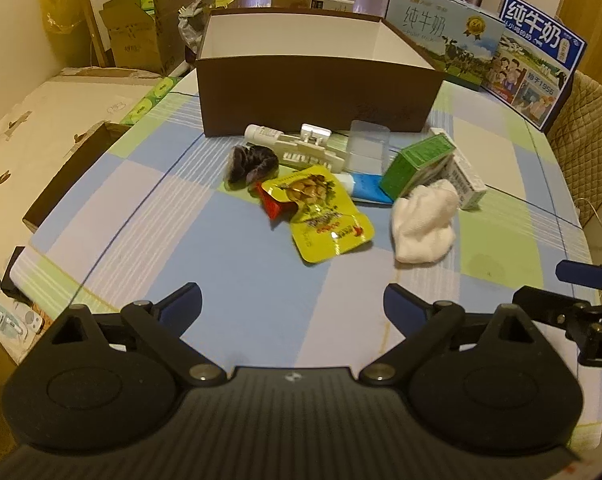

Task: Organize objects
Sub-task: 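Grasp the yellow snack pouch with the right tool while the left tool grasps the dark fungus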

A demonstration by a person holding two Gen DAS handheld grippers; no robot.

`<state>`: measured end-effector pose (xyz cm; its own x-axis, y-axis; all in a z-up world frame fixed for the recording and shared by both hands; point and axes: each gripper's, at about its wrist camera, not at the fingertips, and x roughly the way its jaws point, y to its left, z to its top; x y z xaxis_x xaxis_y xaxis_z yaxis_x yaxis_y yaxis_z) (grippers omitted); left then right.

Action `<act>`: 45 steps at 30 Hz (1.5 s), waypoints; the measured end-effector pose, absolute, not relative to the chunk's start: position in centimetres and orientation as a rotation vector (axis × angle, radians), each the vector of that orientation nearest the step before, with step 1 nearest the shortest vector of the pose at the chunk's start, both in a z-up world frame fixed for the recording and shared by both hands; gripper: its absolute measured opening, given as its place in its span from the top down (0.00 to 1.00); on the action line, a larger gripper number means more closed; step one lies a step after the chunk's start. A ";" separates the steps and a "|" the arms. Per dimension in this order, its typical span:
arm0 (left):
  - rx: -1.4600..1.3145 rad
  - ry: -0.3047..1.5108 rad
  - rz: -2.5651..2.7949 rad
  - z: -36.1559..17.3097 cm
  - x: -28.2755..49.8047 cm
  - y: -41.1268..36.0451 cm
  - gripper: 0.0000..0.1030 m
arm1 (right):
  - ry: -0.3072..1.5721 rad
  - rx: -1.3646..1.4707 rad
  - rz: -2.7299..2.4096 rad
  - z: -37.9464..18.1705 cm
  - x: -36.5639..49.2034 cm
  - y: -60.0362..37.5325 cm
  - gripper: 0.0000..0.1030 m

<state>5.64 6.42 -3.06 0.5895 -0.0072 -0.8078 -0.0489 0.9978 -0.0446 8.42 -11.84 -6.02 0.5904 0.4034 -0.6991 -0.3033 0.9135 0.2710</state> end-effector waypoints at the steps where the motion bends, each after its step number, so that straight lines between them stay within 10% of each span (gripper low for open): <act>1: -0.061 0.946 0.021 -3.2 6.1 6.8 0.07 | 0.846 0.127 0.417 -6.1 8.8 -11.4 0.13; 45: -0.013 1.163 -0.080 -11.1 20.2 19.1 0.07 | 1.021 0.058 0.410 -15.2 24.0 4.3 0.27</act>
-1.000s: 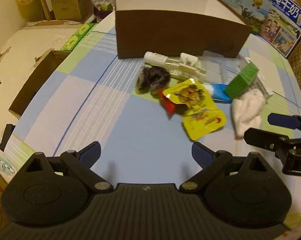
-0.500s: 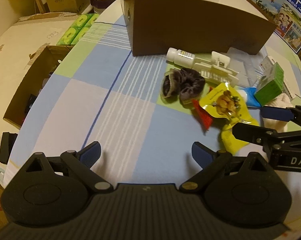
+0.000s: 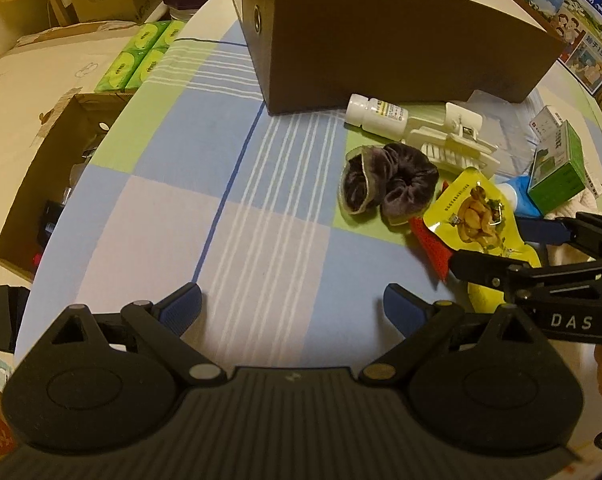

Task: Organize objects
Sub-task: 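Grasp the yellow snack pouch with the right tool while the left tool grasps the dark fungus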

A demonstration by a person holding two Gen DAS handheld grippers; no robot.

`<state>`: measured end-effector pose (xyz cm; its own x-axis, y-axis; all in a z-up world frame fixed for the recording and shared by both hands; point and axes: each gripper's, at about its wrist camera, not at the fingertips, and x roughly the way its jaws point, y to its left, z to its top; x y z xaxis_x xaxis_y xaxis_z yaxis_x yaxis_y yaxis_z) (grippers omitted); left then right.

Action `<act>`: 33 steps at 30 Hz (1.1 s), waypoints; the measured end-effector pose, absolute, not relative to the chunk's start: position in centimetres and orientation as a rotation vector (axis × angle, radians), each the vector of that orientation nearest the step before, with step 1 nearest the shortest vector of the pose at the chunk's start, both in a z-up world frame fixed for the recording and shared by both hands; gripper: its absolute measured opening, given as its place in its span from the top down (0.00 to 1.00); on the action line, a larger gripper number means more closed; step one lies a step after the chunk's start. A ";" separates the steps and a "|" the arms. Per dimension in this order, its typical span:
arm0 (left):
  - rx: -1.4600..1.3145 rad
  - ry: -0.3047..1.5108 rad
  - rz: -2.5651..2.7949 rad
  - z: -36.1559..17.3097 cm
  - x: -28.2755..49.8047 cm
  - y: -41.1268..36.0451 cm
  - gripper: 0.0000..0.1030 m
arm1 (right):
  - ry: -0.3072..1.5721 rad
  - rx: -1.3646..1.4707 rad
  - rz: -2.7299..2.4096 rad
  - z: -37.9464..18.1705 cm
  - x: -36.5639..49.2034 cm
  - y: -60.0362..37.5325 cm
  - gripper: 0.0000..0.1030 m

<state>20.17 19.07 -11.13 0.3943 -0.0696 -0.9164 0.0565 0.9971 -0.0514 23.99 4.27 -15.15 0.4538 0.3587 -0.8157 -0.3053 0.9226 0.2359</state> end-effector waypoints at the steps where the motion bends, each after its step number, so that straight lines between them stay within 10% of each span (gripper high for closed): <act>1: -0.012 1.163 -0.082 -11.1 20.2 19.1 0.07 | 1.020 0.050 0.410 -15.1 24.0 4.3 0.28; 12: 0.012 1.144 -0.150 -10.4 21.5 19.0 0.08 | 0.992 0.017 0.425 -13.0 23.1 4.5 0.56; 33: 0.055 1.087 -0.330 -10.6 26.8 14.0 0.21 | 0.879 0.164 0.226 -6.1 21.2 -1.3 0.57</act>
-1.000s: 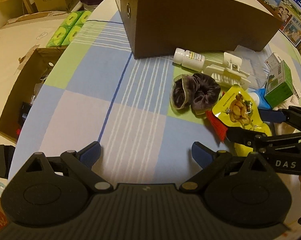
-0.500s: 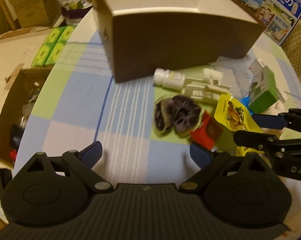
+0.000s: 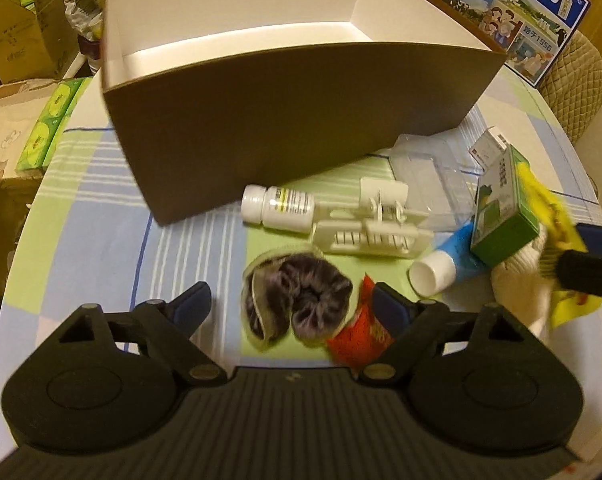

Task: Organize objects
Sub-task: 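Grasp the yellow snack pouch with the right tool while the left tool grasps the dark fungus, then carry pouch and fungus into the brown box and open both tools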

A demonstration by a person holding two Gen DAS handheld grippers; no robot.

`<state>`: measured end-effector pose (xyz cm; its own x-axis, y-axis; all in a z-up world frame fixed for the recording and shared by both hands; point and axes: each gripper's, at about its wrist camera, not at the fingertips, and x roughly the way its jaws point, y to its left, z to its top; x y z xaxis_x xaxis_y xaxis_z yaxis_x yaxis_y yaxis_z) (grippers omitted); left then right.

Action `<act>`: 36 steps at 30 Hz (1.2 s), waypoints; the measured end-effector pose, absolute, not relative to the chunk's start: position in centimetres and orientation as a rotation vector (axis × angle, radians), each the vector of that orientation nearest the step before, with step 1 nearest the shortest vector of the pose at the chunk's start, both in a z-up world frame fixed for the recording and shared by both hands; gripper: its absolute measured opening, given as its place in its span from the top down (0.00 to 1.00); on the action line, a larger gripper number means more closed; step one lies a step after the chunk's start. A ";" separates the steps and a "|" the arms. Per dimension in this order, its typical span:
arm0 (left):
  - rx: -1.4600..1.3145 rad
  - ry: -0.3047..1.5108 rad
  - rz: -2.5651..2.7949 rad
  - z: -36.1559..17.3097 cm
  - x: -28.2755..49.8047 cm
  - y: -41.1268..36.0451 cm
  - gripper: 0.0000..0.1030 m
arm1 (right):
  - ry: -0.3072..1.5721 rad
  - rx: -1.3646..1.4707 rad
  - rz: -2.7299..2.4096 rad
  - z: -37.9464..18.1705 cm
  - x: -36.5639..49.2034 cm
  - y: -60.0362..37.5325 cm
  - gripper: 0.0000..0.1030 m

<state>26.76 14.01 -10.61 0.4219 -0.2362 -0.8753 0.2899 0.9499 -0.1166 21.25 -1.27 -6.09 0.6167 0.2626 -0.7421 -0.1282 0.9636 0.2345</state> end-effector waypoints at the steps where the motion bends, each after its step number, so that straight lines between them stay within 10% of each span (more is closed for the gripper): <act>1: 0.061 1.087 -0.330 -10.7 26.9 13.9 0.22 | 0.875 0.170 0.216 -5.9 21.2 -1.6 0.57; 10: 0.075 1.104 -0.339 -11.3 27.3 13.7 0.66 | 0.857 0.195 0.155 -5.3 21.2 -3.9 0.57; 16: 0.036 1.079 -0.350 -9.3 26.3 15.1 0.78 | 0.833 0.208 0.143 -4.6 22.0 -5.1 0.57; 36: -0.025 0.764 -0.381 3.4 31.1 13.9 0.78 | 0.687 0.190 0.266 0.6 30.4 -3.8 0.57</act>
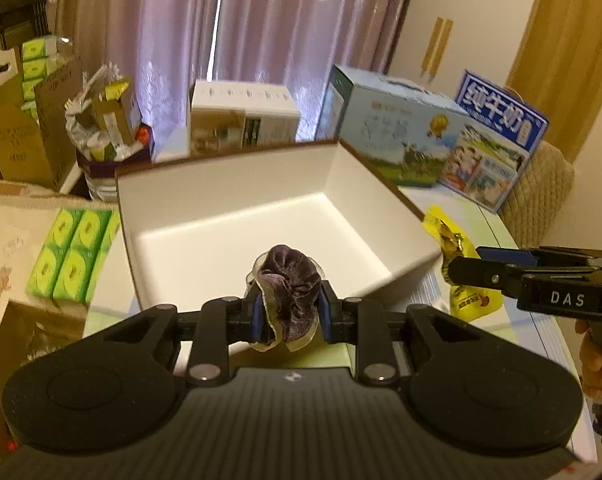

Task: Organize objects
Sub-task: 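Carry pouch and fungus into the brown box and open both tools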

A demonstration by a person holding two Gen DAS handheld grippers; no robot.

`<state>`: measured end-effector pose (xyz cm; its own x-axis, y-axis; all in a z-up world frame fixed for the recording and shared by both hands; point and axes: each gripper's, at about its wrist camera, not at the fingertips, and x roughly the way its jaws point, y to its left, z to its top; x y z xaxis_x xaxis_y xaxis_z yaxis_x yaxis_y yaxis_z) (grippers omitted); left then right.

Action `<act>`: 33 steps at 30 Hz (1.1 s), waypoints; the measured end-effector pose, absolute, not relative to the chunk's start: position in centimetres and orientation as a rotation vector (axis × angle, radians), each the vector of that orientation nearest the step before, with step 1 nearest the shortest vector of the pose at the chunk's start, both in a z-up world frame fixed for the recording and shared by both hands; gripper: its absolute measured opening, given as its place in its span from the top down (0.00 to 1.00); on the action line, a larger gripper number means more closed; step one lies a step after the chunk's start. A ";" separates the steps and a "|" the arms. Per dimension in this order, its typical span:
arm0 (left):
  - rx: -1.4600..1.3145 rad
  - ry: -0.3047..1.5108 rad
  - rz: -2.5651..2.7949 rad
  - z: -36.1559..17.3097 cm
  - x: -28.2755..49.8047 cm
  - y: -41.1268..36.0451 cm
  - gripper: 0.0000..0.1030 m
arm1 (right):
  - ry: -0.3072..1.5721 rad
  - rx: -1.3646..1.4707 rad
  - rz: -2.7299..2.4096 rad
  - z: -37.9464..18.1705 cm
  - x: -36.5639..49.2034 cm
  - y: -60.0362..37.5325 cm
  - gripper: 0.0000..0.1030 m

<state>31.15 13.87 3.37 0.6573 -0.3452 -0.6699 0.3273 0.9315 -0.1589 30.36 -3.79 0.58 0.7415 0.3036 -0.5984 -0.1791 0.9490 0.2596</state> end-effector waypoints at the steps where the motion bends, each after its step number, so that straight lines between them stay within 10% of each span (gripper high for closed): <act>1: -0.024 0.762 -0.372 3.5 32.0 13.6 0.78 | 0.679 0.182 0.273 0.8 31.1 -3.5 0.57; 33: -0.038 1.029 -0.263 -5.9 42.2 10.0 0.77 | 1.019 0.101 0.296 -9.4 46.2 -1.9 0.55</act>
